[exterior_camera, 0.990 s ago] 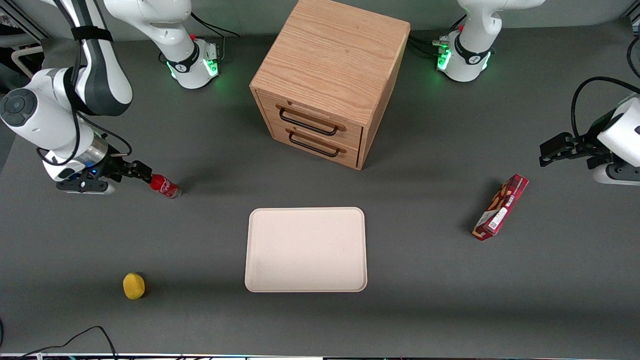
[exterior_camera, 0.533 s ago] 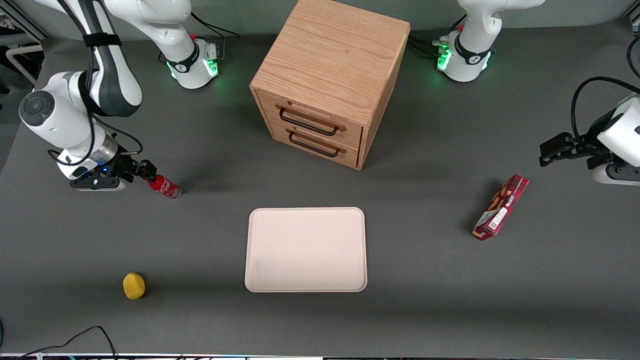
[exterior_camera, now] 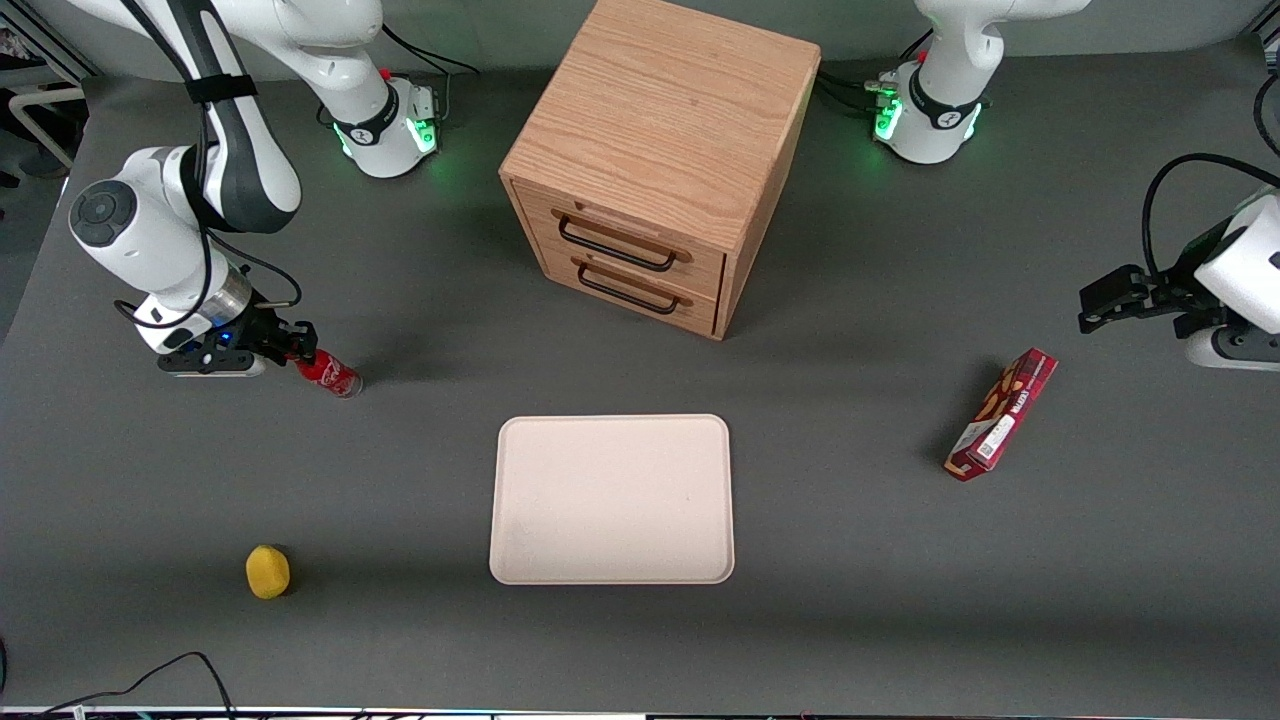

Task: Place coke bottle on tray
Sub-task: 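Close the right gripper around the bottle's neck and lift it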

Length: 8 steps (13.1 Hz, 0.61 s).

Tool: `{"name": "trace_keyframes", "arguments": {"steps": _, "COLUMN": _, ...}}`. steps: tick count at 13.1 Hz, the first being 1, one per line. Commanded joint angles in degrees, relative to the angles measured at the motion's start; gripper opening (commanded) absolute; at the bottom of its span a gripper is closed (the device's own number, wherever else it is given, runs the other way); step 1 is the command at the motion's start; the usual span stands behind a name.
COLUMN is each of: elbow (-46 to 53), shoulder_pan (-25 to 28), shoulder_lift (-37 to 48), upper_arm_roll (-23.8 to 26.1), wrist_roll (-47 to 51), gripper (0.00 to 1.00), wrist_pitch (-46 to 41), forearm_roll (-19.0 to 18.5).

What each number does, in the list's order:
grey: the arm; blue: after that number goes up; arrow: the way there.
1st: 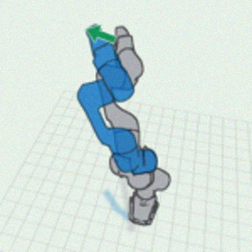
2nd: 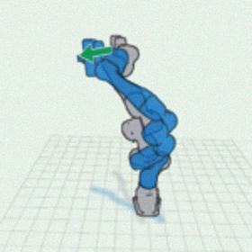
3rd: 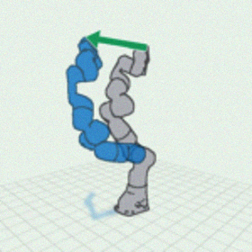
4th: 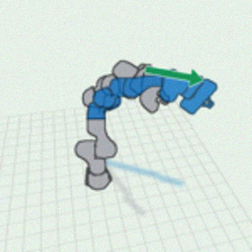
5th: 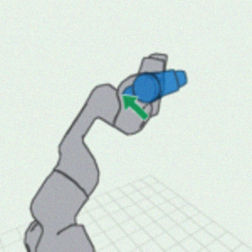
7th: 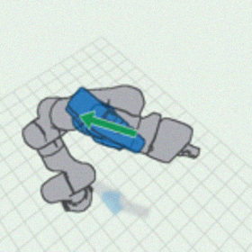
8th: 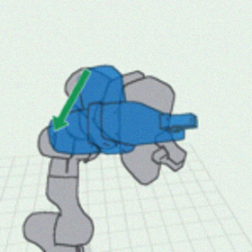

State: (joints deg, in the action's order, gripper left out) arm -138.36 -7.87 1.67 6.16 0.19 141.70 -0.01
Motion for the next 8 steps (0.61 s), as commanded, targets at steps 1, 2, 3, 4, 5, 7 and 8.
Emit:
{"name": "trace_keyframes", "arguments": {"steps": 1, "elbow": -1.0, "shoulder_pan": -0.3, "shoulder_lift": 1.5, "upper_arm_roll": 0.3, "wrist_roll": -1.2, "gripper": 0.00, "wrist_pitch": 0.9, "forearm_roll": 1.0}}
{"name": "trace_keyframes", "arguments": {"steps": 2, "elbow": -0.6, "shoulder_pan": 0.1, "shoulder_lift": 1.5, "upper_arm_roll": 0.3, "wrist_roll": -0.9, "gripper": 0.00, "wrist_pitch": 0.8, "forearm_roll": 1.1}}
{"name": "trace_keyframes", "arguments": {"steps": 3, "elbow": 1.1, "shoulder_pan": 0.4, "shoulder_lift": 1.5, "upper_arm_roll": 1.2, "wrist_roll": -0.2, "gripper": 0.00, "wrist_pitch": 0.3, "forearm_roll": 1.1}}
{"name": "trace_keyframes", "arguments": {"steps": 4, "elbow": 5.5, "shoulder_pan": 0.3, "shoulder_lift": 0.7, "upper_arm_roll": 3.5, "wrist_roll": 1.7, "gripper": 0.00, "wrist_pitch": -2.6, "forearm_roll": 1.1}}
{"name": "trace_keyframes", "arguments": {"steps": 5, "elbow": 12.2, "shoulder_pan": 0.3, "shoulder_lift": -1.8, "upper_arm_roll": 4.8, "wrist_roll": 4.6, "gripper": 0.00, "wrist_pitch": -9.0, "forearm_roll": 1.0}}
{"name": "trace_keyframes", "arguments": {"steps": 7, "elbow": 25.5, "shoulder_pan": 0.4, "shoulder_lift": -8.7, "upper_arm_roll": 7.5, "wrist_roll": 9.5, "gripper": 0.00, "wrist_pitch": -19.4, "forearm_roll": 1.0}}
{"name": "trace_keyframes", "arguments": {"steps": 8, "elbow": 30.6, "shoulder_pan": 0.6, "shoulder_lift": -11.5, "upper_arm_roll": 8.7, "wrist_roll": 12.0, "gripper": 0.00, "wrist_pitch": -21.4, "forearm_roll": 0.6}}
